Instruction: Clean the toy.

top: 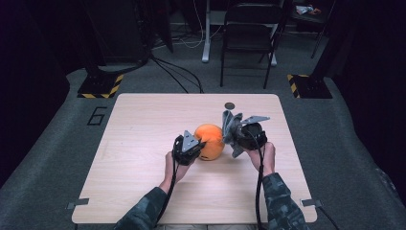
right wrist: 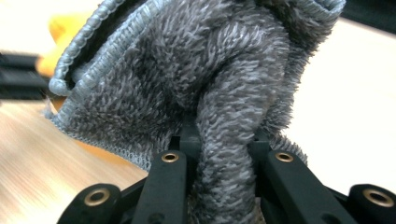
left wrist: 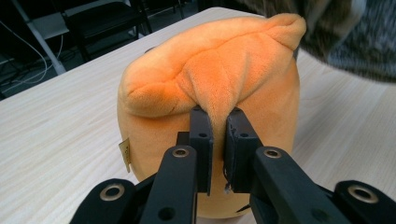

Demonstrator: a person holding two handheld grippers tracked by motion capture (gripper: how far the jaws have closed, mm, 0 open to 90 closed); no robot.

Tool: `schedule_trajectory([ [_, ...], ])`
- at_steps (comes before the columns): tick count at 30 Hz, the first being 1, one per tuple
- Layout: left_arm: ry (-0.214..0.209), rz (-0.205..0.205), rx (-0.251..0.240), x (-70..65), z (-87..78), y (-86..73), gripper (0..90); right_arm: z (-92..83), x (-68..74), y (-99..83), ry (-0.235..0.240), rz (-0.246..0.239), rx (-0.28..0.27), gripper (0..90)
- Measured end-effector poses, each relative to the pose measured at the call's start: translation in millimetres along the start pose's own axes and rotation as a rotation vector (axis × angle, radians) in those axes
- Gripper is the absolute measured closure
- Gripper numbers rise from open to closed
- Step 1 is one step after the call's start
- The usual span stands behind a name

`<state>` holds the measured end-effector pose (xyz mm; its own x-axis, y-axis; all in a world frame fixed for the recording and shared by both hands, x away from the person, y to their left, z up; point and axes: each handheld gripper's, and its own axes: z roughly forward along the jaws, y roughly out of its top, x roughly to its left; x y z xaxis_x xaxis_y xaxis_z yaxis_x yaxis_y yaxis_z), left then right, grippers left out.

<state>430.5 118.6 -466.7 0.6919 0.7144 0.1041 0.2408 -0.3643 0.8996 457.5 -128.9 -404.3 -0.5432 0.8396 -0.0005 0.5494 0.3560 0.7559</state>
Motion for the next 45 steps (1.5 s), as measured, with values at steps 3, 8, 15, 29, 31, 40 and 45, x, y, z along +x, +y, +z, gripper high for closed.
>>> schedule_trajectory([
  [3,-0.004,0.014,-0.003,-4.5,1.5,0.5,82.7,-10.9,7.8,10.7,0.015,-0.025,-0.018,75.6],
  [8,-0.032,0.037,0.006,-13.5,2.6,2.8,82.6,-20.3,36.0,27.9,0.028,-0.102,-0.016,75.4],
  [15,-0.045,0.056,0.012,-19.9,4.8,1.3,82.7,5.8,50.6,22.2,0.032,-0.172,0.068,74.4],
  [29,-0.080,0.034,0.004,-22.5,11.1,-5.9,82.7,13.7,27.4,7.5,-0.077,-0.152,0.141,75.3],
  [31,-0.084,0.031,0.003,-21.3,11.2,-6.5,82.8,15.6,20.0,4.6,-0.106,-0.137,0.153,75.4],
  [40,-0.101,-0.006,-0.019,-15.7,11.6,-8.8,82.7,8.9,-3.7,1.3,-0.070,-0.033,0.122,75.5],
  [45,-0.098,0.003,-0.024,-17.4,11.6,-8.4,82.5,-7.7,23.8,17.9,0.039,-0.063,0.029,75.4],
])
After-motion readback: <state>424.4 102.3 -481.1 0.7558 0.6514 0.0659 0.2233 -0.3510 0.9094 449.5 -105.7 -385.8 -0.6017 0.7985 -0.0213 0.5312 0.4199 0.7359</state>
